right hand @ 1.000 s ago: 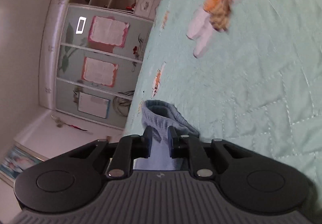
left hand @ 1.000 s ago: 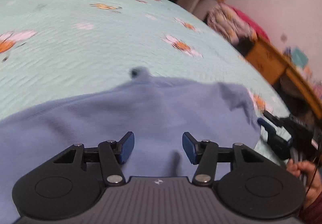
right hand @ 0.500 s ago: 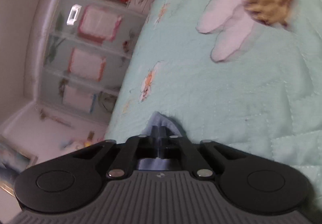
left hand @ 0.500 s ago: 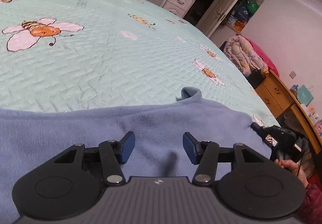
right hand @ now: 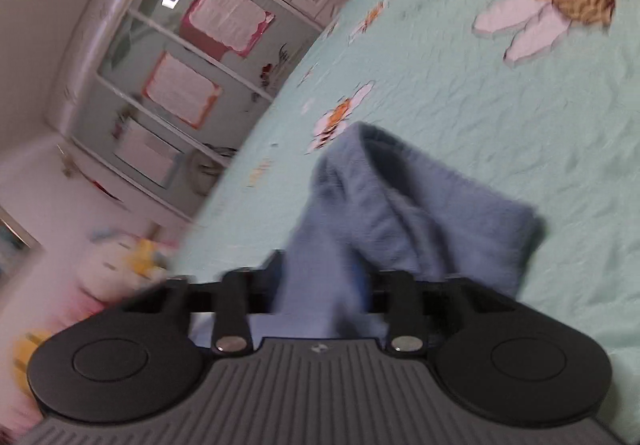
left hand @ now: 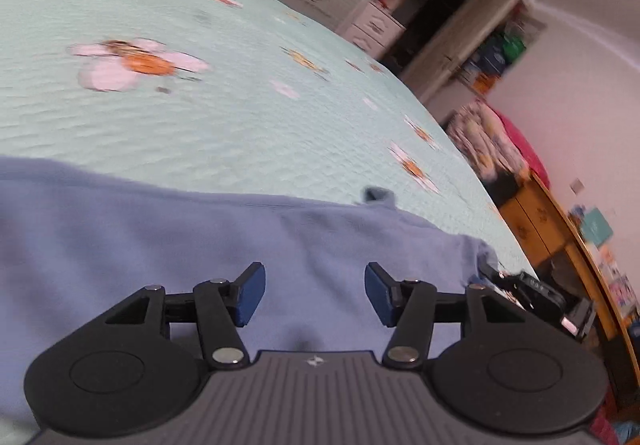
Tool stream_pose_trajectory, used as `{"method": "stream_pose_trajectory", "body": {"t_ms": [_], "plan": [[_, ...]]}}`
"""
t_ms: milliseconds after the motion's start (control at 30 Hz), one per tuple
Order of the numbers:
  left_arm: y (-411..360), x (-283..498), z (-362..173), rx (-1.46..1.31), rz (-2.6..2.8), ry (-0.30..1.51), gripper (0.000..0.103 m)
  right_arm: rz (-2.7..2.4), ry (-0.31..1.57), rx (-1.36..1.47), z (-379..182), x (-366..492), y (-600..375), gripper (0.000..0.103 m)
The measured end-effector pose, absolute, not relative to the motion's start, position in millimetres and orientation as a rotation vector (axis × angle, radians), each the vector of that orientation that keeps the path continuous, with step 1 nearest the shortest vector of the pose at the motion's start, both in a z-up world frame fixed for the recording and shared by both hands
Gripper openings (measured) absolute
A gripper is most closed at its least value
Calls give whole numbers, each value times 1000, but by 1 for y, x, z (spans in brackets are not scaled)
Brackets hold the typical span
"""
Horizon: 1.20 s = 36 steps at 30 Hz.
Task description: Fold clothes
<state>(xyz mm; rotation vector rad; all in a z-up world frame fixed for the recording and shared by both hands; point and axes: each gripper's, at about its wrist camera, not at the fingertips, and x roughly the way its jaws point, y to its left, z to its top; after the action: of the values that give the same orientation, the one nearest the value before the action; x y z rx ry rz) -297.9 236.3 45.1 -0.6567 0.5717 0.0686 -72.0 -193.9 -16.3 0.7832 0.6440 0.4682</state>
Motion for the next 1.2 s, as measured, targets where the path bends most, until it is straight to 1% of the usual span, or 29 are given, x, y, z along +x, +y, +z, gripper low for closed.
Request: {"method": "stream_pose_trajectory", "body": {"t_ms": [67,133,233,300,500,633,733,833,900,1100,1133,1167,1200], "plan": [[255,-328,51,-672,122,533,58,443,627,743,-7,-81,-193,34],[273,-363,55,-704,212,488,58,445,599,718,7,-95,-184,49],[300,-416,61,-750,347,419,60,554,586,655,22,-121,-150,50],[324,-452,59,-816,459,376,62,631,619,606,22,-140,-119,50],[383,-530,40,-1016,685,276,63,787,747,541,16,-205,-61,50],[407,-540,26,-1074,725,252,64,849,804,505,24,-235,-33,50],[416,-530,19,-1108,698,266,65,868,819,460,35,-250,-23,50],[421,-530,14,-1152,698,241,66,868,833,433,40,-254,-15,50],[424,-534,13,-1173,692,224,70,874,845,420,41,-257,-6,50],[441,-525,9,-1158,674,218,71,905,869,346,44,-266,27,50],[441,-523,10,-1142,671,233,70,920,866,321,46,-268,35,50],[440,-521,12,-1120,666,251,68,937,857,291,49,-269,46,50],[440,-519,14,-1089,657,271,61,956,839,250,55,-271,57,50]]}}
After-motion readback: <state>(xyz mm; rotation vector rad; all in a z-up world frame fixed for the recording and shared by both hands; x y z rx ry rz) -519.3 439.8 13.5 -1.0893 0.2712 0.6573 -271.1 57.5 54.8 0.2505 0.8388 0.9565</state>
